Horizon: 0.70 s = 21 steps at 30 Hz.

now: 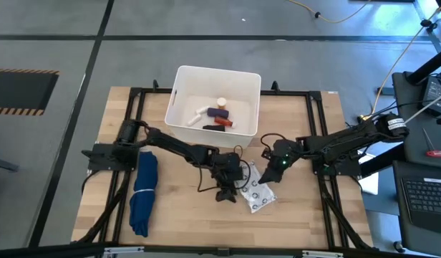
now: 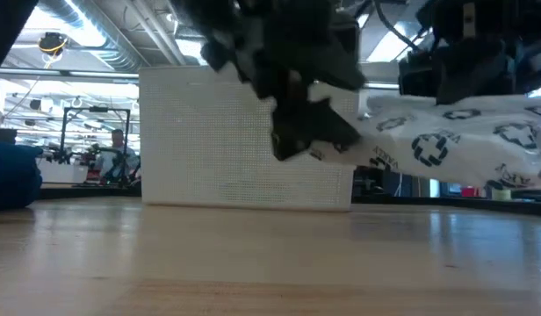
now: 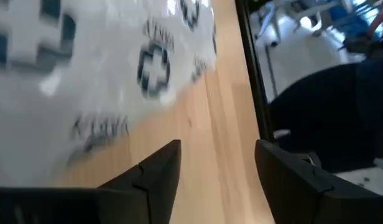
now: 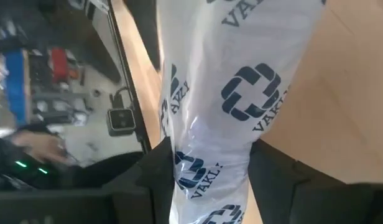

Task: Pick & place medical supplies in basket/bin
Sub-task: Put the white mailer bag into the white bin

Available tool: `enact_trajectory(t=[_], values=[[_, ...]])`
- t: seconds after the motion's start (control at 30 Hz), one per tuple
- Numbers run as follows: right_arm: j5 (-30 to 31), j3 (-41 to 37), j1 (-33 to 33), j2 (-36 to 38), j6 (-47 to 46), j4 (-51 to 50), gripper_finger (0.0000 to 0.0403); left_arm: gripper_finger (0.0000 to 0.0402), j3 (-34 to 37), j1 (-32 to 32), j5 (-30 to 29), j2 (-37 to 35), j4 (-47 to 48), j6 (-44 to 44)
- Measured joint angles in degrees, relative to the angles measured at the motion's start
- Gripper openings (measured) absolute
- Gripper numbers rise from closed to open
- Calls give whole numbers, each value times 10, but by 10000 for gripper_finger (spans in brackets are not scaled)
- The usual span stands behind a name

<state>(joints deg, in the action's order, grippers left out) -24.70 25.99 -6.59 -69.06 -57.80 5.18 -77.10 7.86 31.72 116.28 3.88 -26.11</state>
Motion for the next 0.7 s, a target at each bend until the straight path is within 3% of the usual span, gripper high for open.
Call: enact_trajectory(t=[0.2, 0.4, 0.57, 0.7], values=[[27, 98, 0, 0, 101, -177, 164, 197, 0, 9, -15, -83, 107, 1], [49, 211, 0, -1, 166, -291, 164, 196, 0, 21, -95, -173, 168, 3], [61, 343, 0, 0, 223, -353, 164, 196, 0, 40, -205, -256, 207, 17], [148, 461, 0, 0, 295, -405, 164, 196, 0, 60, -329, -318, 234, 41]])
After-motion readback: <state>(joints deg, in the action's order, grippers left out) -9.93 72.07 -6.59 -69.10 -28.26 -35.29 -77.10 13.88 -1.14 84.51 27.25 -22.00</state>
